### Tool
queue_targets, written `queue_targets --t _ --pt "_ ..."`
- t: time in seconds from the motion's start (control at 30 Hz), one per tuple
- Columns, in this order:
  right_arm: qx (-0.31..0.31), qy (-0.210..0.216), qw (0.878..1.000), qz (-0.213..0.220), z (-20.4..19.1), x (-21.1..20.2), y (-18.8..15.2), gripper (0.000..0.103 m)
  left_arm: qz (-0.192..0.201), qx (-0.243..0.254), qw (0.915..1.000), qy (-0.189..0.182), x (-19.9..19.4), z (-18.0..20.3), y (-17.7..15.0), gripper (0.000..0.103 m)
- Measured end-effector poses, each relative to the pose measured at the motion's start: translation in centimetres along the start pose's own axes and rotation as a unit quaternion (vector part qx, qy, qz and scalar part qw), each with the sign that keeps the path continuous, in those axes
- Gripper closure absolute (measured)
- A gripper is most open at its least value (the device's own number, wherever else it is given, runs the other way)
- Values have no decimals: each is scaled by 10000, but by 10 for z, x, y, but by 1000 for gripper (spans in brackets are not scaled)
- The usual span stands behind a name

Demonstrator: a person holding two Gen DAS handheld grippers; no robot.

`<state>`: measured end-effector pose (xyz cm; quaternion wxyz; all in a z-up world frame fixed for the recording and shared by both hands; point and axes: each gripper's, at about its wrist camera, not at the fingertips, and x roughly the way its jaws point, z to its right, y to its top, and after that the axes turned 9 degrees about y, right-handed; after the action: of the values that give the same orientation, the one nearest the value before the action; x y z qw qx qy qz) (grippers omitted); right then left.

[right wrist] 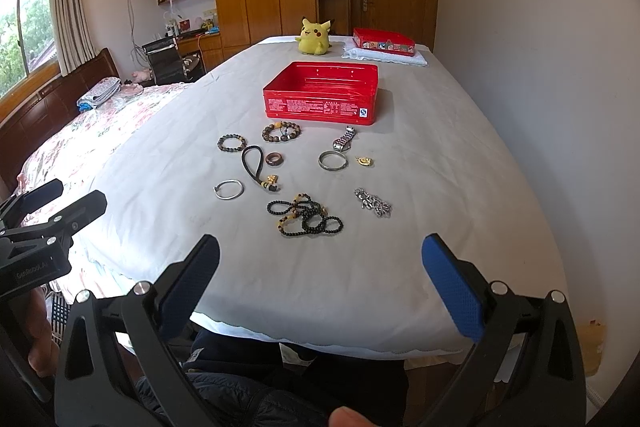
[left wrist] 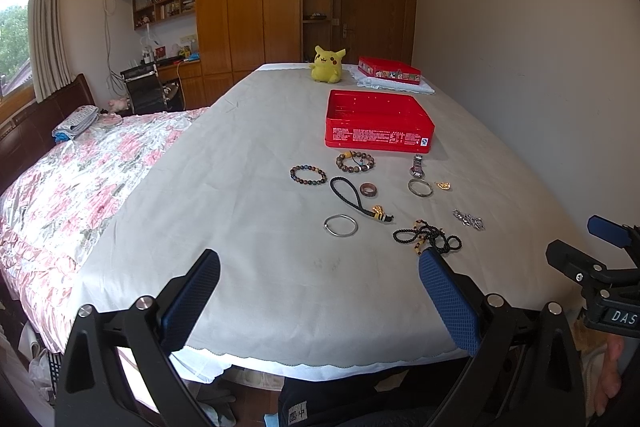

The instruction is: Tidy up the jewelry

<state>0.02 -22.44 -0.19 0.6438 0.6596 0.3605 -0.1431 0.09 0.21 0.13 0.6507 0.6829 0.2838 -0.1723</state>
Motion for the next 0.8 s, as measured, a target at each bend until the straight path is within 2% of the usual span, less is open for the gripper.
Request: queue_targets --t 0.5,0.8 --pt "-96 14 9999 -25 -2 3 5 3 -64 -11 10000 6 5 -1 2 4" --pt "-278 336 9990 47 3 15 6 3 -112 -130 9998 91 22 -5 2 4"
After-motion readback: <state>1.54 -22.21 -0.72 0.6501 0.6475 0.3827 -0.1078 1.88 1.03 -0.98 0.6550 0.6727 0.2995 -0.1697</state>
